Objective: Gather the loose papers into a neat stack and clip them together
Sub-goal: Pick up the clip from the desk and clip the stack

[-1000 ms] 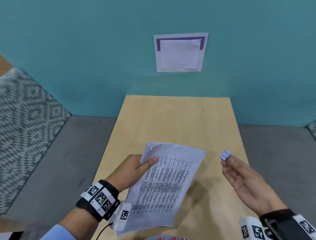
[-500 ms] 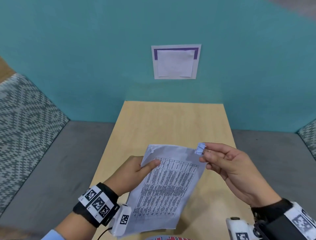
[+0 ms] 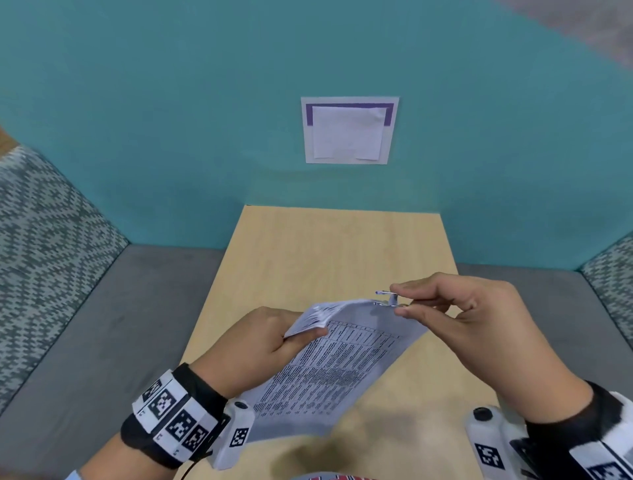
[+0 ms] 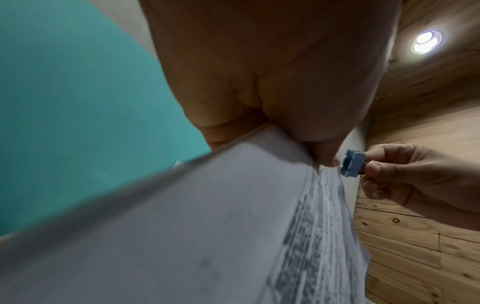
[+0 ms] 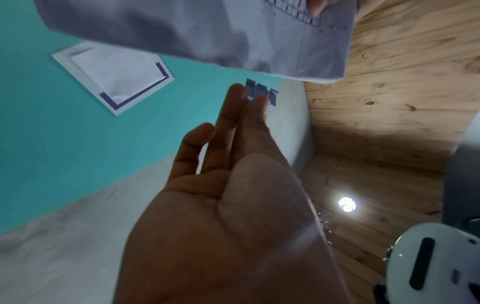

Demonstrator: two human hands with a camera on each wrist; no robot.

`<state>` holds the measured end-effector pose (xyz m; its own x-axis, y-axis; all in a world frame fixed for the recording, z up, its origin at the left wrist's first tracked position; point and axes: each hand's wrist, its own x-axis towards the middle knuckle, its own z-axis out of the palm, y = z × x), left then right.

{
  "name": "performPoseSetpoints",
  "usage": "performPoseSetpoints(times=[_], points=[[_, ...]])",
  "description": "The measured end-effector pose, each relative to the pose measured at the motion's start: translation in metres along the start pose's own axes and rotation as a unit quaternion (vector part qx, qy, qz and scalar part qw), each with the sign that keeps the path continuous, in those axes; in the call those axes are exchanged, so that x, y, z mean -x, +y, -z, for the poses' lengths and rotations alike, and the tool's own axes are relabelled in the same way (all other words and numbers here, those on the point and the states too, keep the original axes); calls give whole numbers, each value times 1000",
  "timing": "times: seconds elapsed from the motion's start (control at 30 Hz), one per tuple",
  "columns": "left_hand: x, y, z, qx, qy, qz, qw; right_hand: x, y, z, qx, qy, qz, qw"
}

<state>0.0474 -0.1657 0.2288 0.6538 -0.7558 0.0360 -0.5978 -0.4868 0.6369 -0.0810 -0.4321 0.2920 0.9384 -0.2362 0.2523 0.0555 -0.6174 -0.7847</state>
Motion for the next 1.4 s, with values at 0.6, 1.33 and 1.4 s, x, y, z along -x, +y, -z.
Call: performPoseSetpoints(times=[0.6, 1.33, 1.4], points=[[-1, 1, 10, -162, -56, -115, 978, -8, 2, 3, 113, -126, -46, 985], [6, 3, -2, 52, 20, 28, 998, 16, 34, -48, 111, -26, 42, 993], [4, 20, 2, -20, 109, -83, 990, 17, 34, -53, 161, -24, 72, 984]])
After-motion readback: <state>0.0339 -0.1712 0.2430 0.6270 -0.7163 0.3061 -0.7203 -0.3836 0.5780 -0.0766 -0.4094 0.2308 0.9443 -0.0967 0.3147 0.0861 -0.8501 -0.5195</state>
